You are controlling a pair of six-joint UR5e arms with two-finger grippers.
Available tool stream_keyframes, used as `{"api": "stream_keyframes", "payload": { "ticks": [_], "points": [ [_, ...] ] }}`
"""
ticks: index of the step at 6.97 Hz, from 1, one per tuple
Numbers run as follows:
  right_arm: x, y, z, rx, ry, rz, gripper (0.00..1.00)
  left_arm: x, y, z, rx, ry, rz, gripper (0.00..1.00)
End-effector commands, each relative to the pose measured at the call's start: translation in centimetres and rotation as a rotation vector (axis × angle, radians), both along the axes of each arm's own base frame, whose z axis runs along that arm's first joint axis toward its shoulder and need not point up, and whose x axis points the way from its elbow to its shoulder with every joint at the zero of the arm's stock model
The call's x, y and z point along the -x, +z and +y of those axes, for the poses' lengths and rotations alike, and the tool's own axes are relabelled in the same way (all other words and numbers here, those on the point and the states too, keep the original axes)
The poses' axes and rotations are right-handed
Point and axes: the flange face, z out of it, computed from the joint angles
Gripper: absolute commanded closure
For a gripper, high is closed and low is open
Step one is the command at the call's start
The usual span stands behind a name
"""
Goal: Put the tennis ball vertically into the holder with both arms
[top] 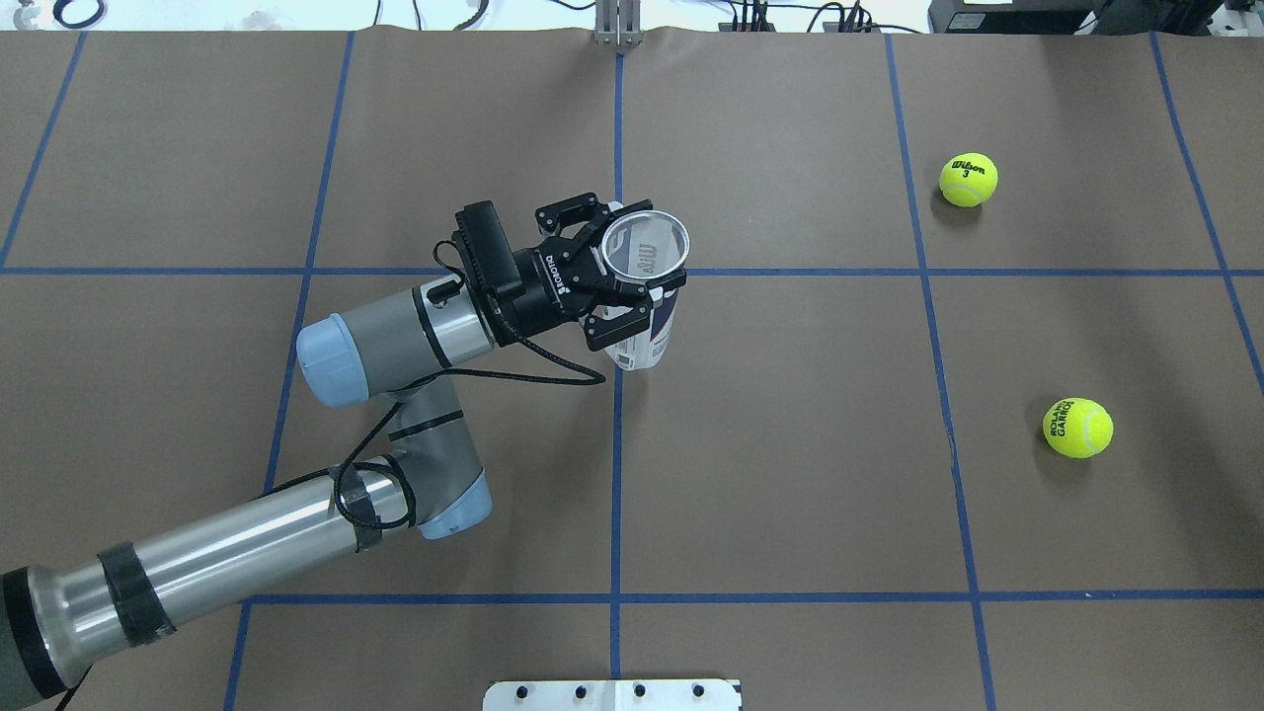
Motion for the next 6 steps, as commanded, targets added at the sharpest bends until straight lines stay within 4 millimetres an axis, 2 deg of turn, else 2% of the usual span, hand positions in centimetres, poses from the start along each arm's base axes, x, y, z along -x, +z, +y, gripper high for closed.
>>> {"api": "stream_keyframes", "payload": {
  "ticks": [1, 3, 4, 5, 6],
  "points": [
    [0.0, -0.4, 0.0, -0.010, -0.002, -0.001, 0.00, -1.1, 1.4, 0.8, -0.012, -0.001, -0.025, 0.22],
    [0.0, -0.8, -0.2, 0.007, 0.023, -0.006, 0.00, -1.2, 1.6, 1.1, -0.010, 0.002, -0.026, 0.19],
    [0.8, -1.7, -0.3, 0.037, 0.058, -0.014, 0.00, -1.3, 1.7, 1.2, -0.008, 0.005, -0.027, 0.18],
    [2.7, -3.2, -0.1, 0.065, 0.086, -0.024, 0.00, -1.3, 1.7, 1.2, -0.008, 0.005, -0.027, 0.17],
    [5.3, -5.3, 0.6, 0.105, 0.121, -0.039, 0.00, -1.2, 1.5, 1.3, -0.010, 0.005, -0.023, 0.16]
  ]
}}
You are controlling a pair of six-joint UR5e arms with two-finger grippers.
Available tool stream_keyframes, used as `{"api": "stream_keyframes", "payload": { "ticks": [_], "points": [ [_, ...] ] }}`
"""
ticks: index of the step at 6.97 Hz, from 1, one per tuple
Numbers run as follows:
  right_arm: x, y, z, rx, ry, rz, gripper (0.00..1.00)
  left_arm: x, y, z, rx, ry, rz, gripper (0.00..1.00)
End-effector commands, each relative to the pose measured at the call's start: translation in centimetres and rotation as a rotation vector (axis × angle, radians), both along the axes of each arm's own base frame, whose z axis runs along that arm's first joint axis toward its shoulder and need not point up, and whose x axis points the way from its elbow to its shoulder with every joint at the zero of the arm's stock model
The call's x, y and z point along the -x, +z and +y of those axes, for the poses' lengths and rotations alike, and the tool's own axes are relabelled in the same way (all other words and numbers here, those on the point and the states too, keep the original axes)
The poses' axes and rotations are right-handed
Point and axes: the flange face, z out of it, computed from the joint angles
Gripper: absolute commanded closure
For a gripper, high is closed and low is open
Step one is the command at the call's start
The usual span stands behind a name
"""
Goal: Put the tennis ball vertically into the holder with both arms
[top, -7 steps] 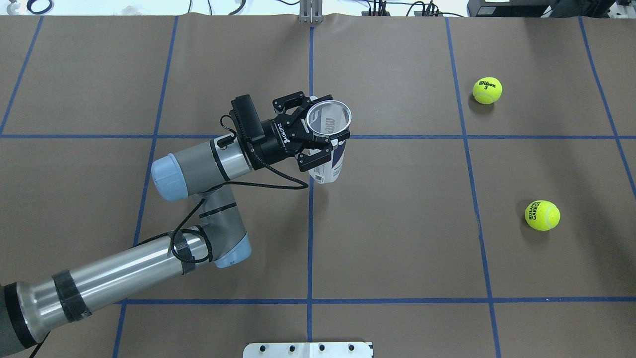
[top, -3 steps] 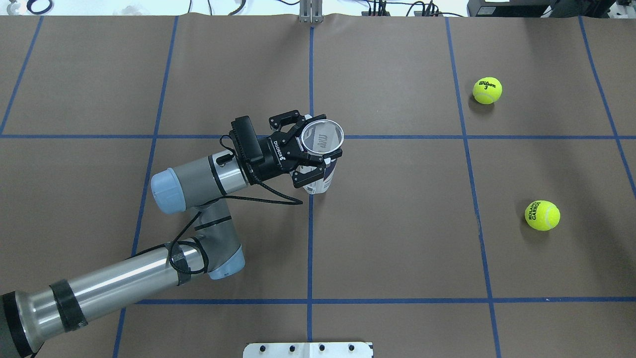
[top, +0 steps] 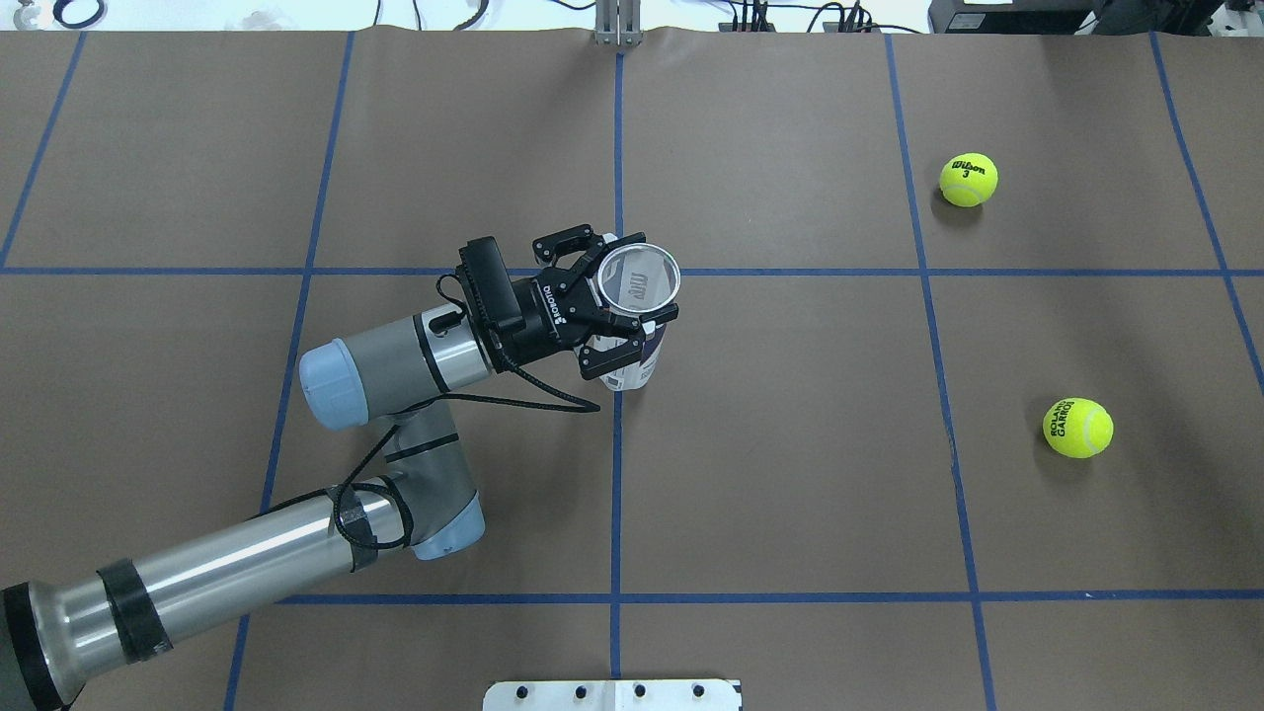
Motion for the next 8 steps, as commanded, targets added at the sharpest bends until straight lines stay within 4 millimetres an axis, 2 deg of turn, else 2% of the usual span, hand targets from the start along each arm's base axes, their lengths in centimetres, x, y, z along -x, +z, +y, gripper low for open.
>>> {"api": "stream_keyframes", "payload": {
  "ticks": [1, 2, 5, 6, 8],
  "points": [
    [5.2, -3.9, 1.7, 0.073, 0.055, -0.029, 0.00, 0.1, -0.2, 0.1, -0.002, 0.001, 0.004, 0.16],
    [7.4, -5.6, 3.1, 0.103, 0.069, -0.044, 0.00, 0.1, -0.1, 0.1, -0.001, 0.001, 0.003, 0.16],
    [14.6, -9.4, 9.1, 0.139, 0.078, -0.006, 0.00, 0.1, -0.3, 0.2, -0.003, 0.002, 0.007, 0.16],
    [16.6, -8.8, 10.5, 0.118, 0.075, 0.033, 0.00, 0.1, -0.3, 0.2, -0.002, 0.003, 0.008, 0.16],
    [16.7, -3.5, 15.3, 0.047, 0.078, -0.025, 0.00, 0.1, -0.4, 0.2, -0.004, 0.003, 0.010, 0.16]
  ]
}}
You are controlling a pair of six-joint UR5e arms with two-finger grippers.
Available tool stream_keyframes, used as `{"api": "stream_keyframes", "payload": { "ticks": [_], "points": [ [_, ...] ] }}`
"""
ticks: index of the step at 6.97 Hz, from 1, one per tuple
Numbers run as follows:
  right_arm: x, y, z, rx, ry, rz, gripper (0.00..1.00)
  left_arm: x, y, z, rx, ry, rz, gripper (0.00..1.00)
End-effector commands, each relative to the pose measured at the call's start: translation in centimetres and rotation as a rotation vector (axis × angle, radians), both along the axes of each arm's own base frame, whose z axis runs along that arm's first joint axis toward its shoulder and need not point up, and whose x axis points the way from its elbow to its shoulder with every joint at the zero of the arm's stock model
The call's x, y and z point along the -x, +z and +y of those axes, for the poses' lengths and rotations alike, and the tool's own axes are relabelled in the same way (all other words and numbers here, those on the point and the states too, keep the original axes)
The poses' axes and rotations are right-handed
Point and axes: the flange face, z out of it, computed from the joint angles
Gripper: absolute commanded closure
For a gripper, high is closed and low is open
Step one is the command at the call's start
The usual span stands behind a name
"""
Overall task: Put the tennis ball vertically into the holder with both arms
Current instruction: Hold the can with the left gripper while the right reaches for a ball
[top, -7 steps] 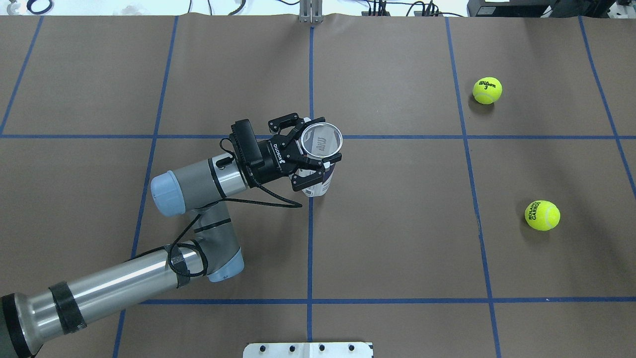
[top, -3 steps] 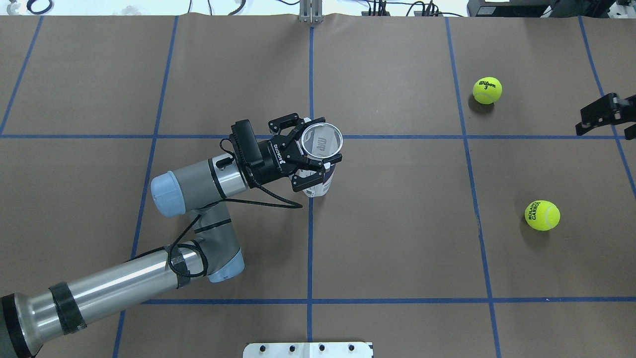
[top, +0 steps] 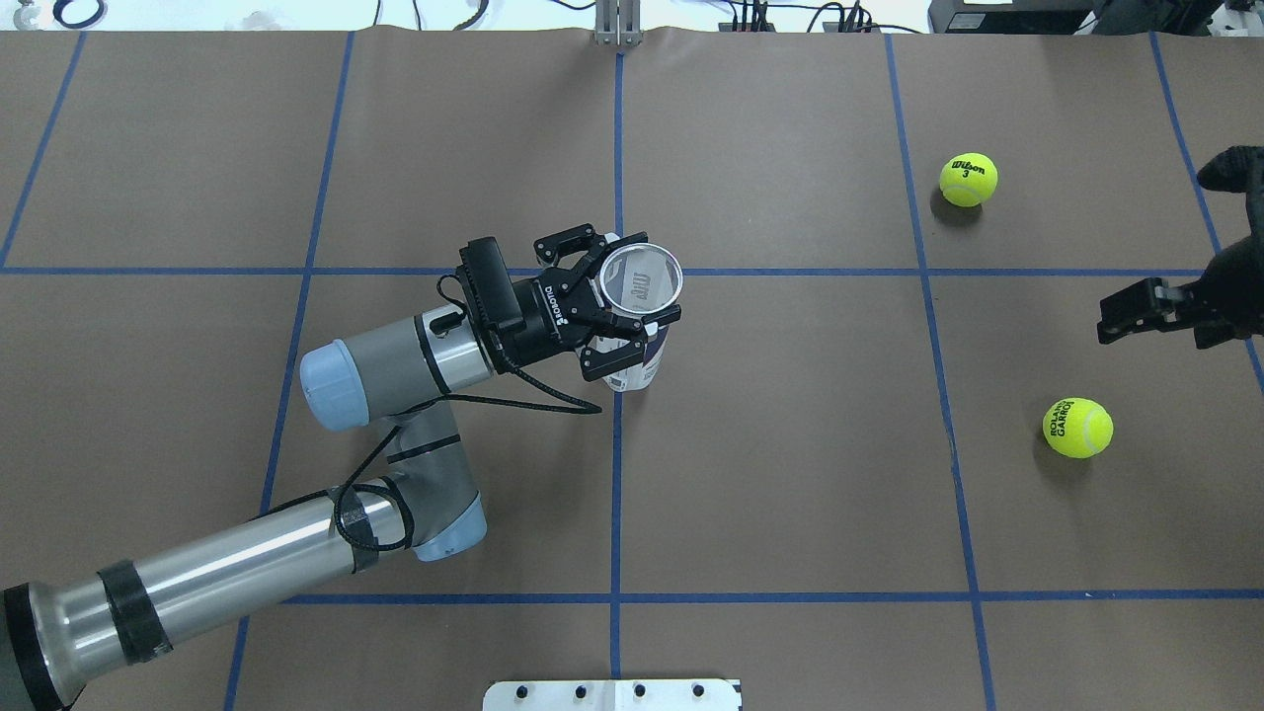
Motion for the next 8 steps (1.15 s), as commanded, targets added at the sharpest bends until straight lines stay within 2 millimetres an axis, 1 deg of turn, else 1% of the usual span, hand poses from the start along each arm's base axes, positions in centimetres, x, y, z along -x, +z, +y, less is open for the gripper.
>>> {"api": "stream_keyframes", "payload": {
  "ticks": [1, 2, 3, 4, 5, 6, 8],
  "points": [
    [0.7, 5.1, 3.8, -0.072, -0.007, -0.012, 0.00, 0.0, -0.1, 0.0, -0.001, 0.000, 0.002, 0.15],
    [1.7, 7.5, 3.9, -0.090, 0.003, -0.033, 0.00, 0.0, 0.0, 0.0, 0.000, 0.000, 0.000, 0.15],
    [3.9, 8.9, 4.3, -0.100, 0.026, -0.015, 0.00, 0.1, -0.1, 0.0, -0.001, 0.000, 0.003, 0.15],
    [5.5, 9.3, 5.0, -0.104, 0.034, 0.001, 0.00, 0.0, 0.0, 0.0, 0.000, 0.000, 0.000, 0.15],
    [6.3, 9.9, 5.4, -0.109, 0.024, 0.018, 0.00, 0.0, 0.0, 0.0, 0.000, 0.000, 0.000, 0.15],
    [7.3, 11.1, 5.7, -0.121, 0.019, 0.053, 0.00, 0.1, 0.0, 0.0, -0.001, 0.000, 0.002, 0.15],
    [8.3, 12.4, 5.8, -0.134, 0.004, 0.045, 0.00, 0.0, 0.0, 0.1, -0.001, 0.002, 0.002, 0.15]
  ]
}}
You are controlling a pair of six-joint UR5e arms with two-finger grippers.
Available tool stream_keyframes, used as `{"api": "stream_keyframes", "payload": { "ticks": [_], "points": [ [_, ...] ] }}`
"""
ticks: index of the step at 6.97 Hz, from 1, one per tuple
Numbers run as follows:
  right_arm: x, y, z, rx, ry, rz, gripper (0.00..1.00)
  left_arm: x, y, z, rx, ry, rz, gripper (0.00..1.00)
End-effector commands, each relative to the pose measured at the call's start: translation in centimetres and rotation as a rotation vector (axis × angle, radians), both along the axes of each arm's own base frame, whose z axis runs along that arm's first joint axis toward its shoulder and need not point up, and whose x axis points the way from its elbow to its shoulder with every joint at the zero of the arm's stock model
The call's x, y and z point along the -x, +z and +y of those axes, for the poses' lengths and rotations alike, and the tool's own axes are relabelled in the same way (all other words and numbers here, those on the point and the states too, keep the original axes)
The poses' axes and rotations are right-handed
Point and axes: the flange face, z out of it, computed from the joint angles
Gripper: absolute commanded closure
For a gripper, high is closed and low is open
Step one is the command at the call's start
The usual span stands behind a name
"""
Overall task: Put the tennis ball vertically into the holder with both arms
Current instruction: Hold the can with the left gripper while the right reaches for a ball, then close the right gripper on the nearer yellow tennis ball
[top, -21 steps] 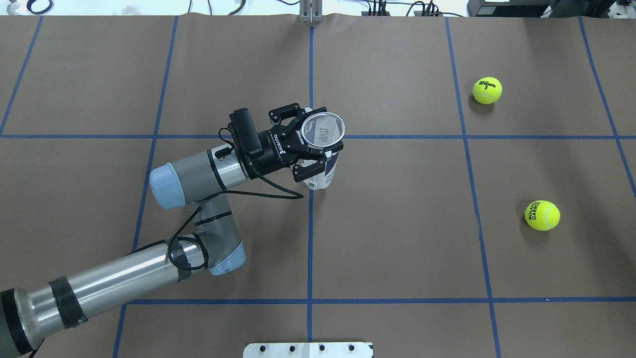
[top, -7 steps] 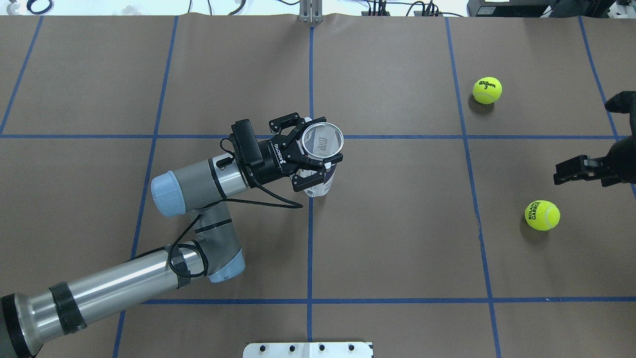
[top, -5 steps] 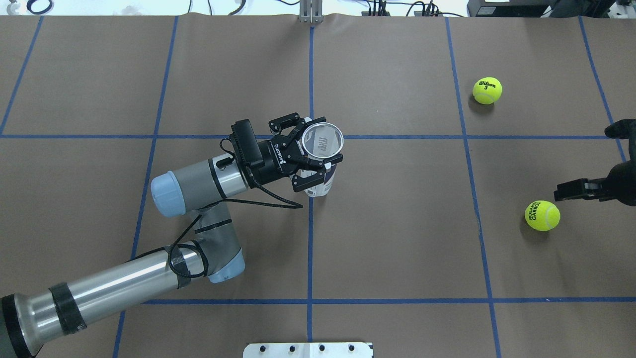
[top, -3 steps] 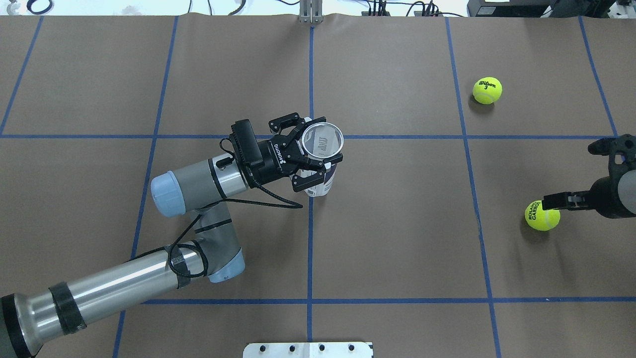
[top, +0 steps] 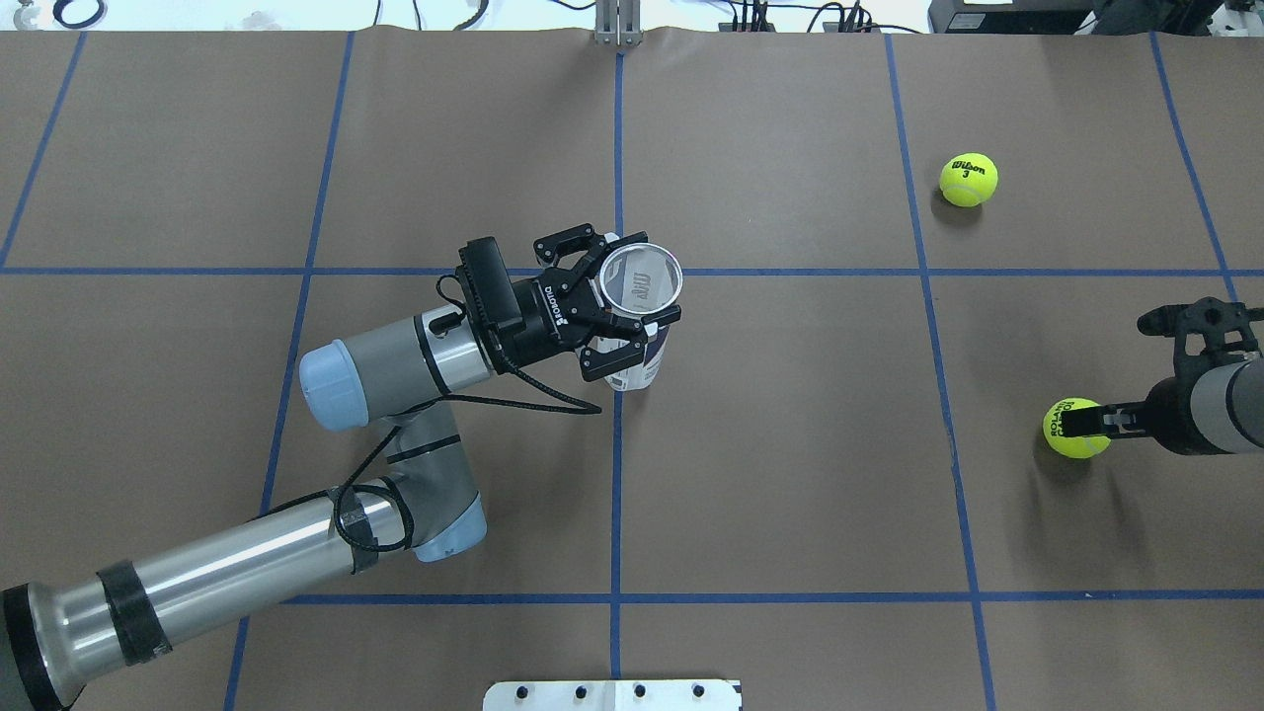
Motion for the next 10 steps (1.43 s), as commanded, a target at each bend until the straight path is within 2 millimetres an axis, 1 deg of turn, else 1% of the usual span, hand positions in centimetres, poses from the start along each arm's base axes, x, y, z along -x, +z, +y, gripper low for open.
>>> {"api": "stream_keyframes", "payload": {
  "ticks": [1, 4, 5, 7, 8, 9, 10],
  "points": [
    [1.2, 2.2, 0.1, -0.014, -0.017, -0.007, 0.00, -0.1, 0.0, 0.2, 0.000, 0.003, 0.000, 0.15],
    [2.1, 2.1, -0.1, -0.019, -0.027, -0.014, 0.00, -0.1, 0.4, 0.3, 0.003, 0.004, -0.005, 0.15],
    [2.2, 2.1, 0.0, -0.020, -0.029, -0.015, 0.03, -0.1, 0.4, 0.3, 0.003, 0.004, -0.005, 0.15],
    [2.2, 2.2, -0.1, -0.019, -0.030, -0.012, 0.64, -0.1, 0.4, 0.3, 0.003, 0.004, -0.005, 0.15],
    [2.2, 2.0, -0.1, -0.019, -0.032, -0.019, 0.90, -0.2, 0.4, 0.3, 0.003, 0.006, -0.005, 0.15],
    [2.3, 1.5, -0.1, -0.020, -0.037, -0.030, 0.99, -0.2, 0.4, 0.3, 0.003, 0.006, -0.005, 0.15],
    [2.8, -0.4, -0.7, -0.041, -0.036, -0.060, 1.00, -0.3, 0.7, 0.5, 0.004, 0.009, -0.008, 0.15]
  ]
}}
